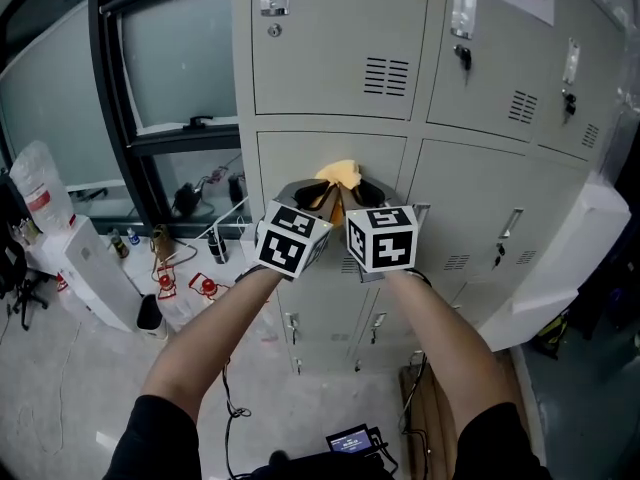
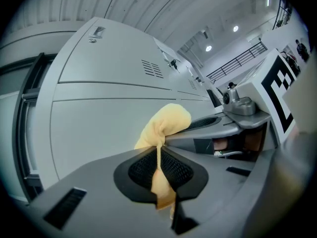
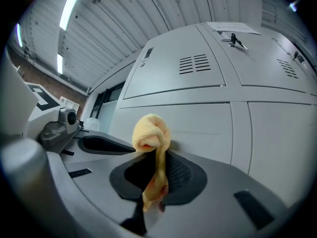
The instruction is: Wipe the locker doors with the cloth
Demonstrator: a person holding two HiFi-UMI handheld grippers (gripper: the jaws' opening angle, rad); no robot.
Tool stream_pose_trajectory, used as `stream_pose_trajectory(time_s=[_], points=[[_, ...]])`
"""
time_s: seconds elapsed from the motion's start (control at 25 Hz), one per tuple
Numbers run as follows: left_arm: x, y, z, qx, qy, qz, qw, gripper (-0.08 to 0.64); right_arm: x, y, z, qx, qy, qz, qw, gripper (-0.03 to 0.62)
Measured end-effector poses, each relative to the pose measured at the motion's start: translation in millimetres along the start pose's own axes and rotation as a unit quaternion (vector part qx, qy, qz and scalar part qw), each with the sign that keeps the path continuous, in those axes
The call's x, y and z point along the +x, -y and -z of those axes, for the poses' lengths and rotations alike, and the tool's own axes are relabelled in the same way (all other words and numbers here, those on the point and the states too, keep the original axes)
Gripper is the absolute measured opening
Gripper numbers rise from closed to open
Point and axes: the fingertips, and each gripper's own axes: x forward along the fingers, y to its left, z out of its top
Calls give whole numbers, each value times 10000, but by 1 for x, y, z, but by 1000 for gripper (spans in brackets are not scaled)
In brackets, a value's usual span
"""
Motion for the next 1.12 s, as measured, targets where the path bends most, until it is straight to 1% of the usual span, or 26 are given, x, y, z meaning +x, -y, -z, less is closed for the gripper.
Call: stream_pose_trajectory(time_s=[0.4, 0.64, 0.92, 1.12], points=[[35, 43, -11, 16, 70, 274, 9996, 35, -24, 51, 9, 17, -50, 265, 9996, 67], [52, 64, -16, 70, 72, 377, 9992, 35, -36, 76, 15, 39, -71, 386, 9992, 67], [65, 79, -20, 94, 73, 472, 9988, 35, -45, 94, 19, 88, -84, 488, 9987, 67], [68, 84, -21, 109, 86, 488, 9987, 35, -47, 98, 20, 107, -67, 505, 9986, 67]])
